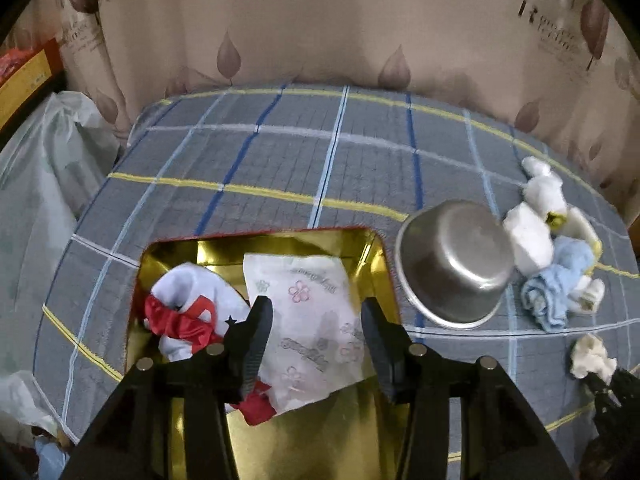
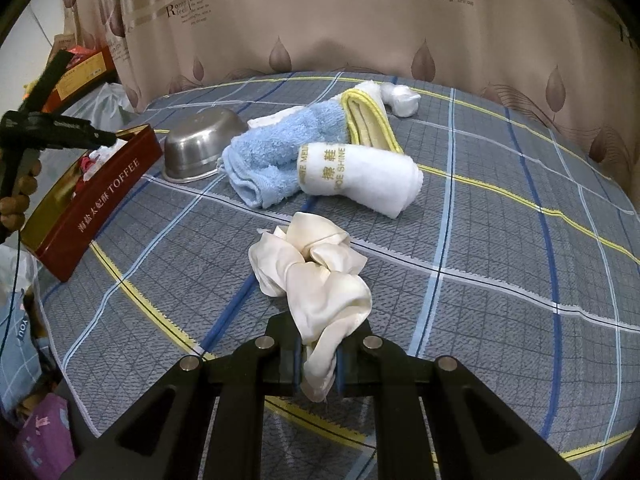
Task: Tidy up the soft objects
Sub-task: 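Carry the cream socks into the gold tin and open the right tool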
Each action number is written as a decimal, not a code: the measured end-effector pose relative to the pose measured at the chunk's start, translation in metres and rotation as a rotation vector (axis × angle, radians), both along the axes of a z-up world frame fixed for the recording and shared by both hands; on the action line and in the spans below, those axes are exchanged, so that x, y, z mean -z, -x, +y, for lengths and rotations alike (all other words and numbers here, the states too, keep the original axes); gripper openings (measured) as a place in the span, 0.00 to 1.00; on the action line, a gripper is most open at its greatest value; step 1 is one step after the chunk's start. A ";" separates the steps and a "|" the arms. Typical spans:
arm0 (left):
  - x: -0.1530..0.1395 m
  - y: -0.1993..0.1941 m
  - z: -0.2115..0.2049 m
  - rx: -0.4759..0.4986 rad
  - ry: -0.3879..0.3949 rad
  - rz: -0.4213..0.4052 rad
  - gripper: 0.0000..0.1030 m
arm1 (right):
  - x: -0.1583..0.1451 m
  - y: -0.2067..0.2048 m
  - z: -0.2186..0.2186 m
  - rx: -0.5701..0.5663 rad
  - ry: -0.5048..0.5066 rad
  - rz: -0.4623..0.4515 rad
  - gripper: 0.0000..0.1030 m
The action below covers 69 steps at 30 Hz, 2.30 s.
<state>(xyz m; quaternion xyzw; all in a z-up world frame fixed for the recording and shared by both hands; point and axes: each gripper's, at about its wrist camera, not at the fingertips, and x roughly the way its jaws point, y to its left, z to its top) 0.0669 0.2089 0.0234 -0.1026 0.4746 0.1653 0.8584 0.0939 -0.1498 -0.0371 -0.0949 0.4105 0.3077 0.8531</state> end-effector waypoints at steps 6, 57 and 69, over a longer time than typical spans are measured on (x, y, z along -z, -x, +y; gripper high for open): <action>-0.031 0.039 -0.019 -0.045 -0.015 -0.101 0.46 | 0.001 -0.003 -0.002 0.007 -0.016 0.014 0.10; -0.033 0.268 0.003 -0.503 -0.173 -0.214 0.49 | -0.030 0.107 0.364 -0.474 0.096 0.166 0.13; -0.024 0.263 0.005 -0.501 -0.167 -0.162 0.49 | -0.032 0.115 0.367 -0.470 0.101 0.120 0.39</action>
